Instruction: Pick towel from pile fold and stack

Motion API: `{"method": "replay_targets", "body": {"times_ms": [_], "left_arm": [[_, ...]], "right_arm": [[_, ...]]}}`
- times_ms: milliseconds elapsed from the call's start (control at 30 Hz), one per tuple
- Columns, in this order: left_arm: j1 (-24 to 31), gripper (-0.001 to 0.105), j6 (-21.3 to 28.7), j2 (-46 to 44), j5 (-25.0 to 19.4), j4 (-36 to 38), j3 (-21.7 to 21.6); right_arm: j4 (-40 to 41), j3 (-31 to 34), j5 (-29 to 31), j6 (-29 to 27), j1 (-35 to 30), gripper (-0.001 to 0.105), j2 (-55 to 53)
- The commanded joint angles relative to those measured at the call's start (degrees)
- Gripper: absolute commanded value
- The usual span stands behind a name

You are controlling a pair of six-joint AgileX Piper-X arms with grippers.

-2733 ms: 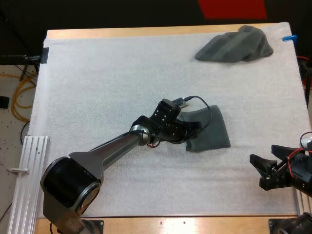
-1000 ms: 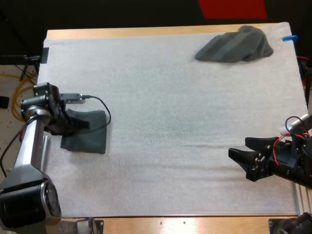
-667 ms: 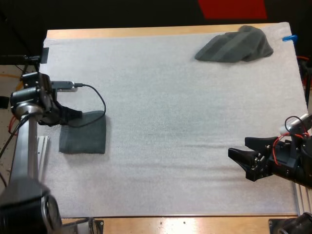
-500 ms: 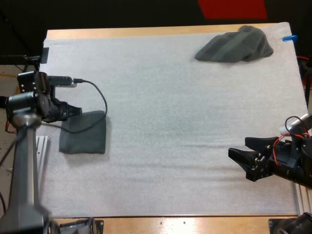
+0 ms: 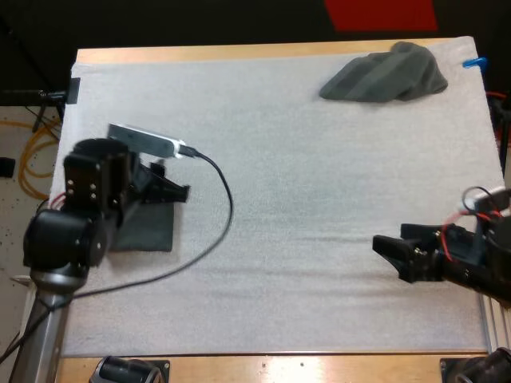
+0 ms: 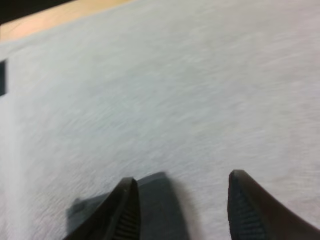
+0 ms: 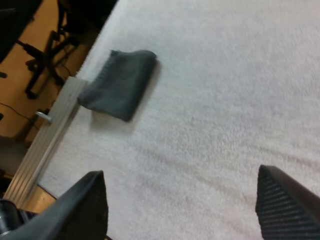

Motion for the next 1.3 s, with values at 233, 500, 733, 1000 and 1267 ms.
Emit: {"method": "replay_targets", "body": {"times_ms": [233,500,733,1000,1267], "left_arm": [[-5.45,0.039,2.12,-1.53,-0.14,0.63,-0.18],[1.40,0.039,4.86,-1.53,-0.03,0.69,-0.19],[9.94,0.039,6.51,-4.44,4.45,2.17,-0.19],[11.89,0.039,6.51,-13.85,4.71,2.44,0.14],[11.89,0.039,7.07,-28.25,3.62,1.94,6.51]], "right_arm": [[-0.48,-0.04,8.53,-8.29,0.01,0.062,9.33],[-0.58,-0.24,10.62,-13.57,-10.61,0.062,12.23],[3.53,-3.17,10.28,-18.01,-24.59,0.062,11.94],[7.04,-4.50,11.69,-19.42,-30.28,0.062,6.50],[9.12,-4.50,12.41,-20.10,-30.26,0.062,-5.87]]}}
